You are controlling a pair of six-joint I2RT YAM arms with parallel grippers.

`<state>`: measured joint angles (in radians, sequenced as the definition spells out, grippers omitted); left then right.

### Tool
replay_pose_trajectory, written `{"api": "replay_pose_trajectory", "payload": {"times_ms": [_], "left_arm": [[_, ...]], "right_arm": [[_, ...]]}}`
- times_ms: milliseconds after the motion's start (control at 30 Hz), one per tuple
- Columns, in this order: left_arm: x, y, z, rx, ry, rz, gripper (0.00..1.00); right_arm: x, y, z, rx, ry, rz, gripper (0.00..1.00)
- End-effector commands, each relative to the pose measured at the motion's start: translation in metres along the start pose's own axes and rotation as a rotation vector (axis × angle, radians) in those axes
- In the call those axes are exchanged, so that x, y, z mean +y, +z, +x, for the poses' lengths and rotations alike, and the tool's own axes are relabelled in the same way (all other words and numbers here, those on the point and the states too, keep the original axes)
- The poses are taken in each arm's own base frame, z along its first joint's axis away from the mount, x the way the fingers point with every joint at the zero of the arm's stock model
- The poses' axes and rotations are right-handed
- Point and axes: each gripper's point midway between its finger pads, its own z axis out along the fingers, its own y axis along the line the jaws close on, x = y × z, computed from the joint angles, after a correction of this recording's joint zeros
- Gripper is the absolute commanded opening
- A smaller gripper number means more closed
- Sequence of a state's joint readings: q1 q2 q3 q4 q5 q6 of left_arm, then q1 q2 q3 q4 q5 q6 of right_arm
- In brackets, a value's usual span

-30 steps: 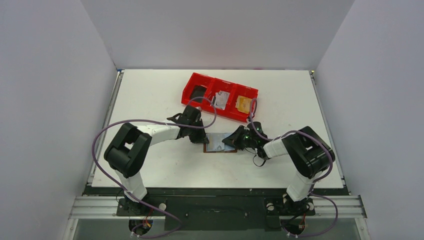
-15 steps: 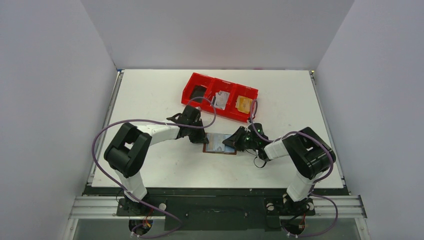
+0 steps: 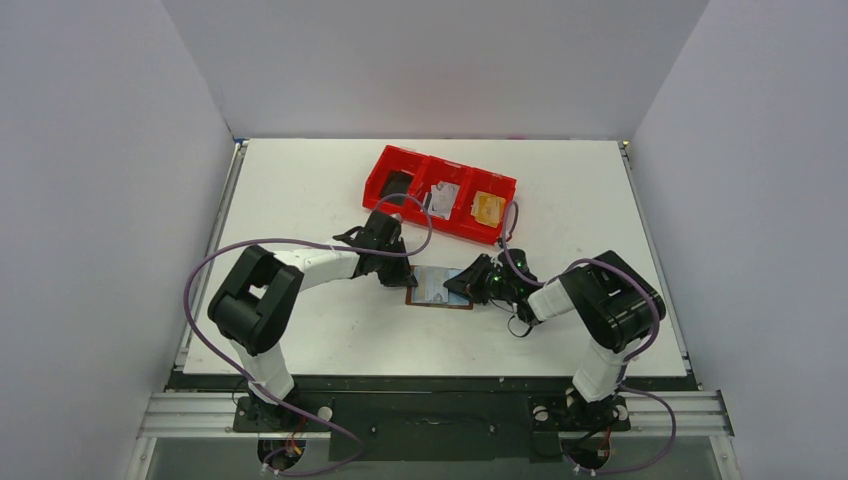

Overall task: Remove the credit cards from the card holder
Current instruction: Remove the credit card from the card holder.

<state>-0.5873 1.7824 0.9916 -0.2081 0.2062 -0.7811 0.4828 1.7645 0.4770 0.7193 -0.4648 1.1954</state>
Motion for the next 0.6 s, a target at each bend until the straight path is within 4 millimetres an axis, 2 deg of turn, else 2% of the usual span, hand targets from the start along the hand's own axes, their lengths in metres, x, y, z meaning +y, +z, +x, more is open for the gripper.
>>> {"api": "replay_pose_trajectory", "payload": {"times_ms": [0,333,567], "left_arm": [[0.062,0.010,0.036,0.097,0.003,-0.210,0.00],[0.060,0.011,0.035,0.097,0.005,-0.207,0.00],[0.060,0.011,0.035,0.097,0.006,-0.207,0.00]], "right_arm": [[-0.001,0.001,-0.002,-0.010,0.008,-0.021,0.14],[0.014,0.000,-0.003,-0.020,0.042,-0.116,0.15],[0.016,0.000,-0.001,-0.017,0.062,-0.141,0.15]]}}
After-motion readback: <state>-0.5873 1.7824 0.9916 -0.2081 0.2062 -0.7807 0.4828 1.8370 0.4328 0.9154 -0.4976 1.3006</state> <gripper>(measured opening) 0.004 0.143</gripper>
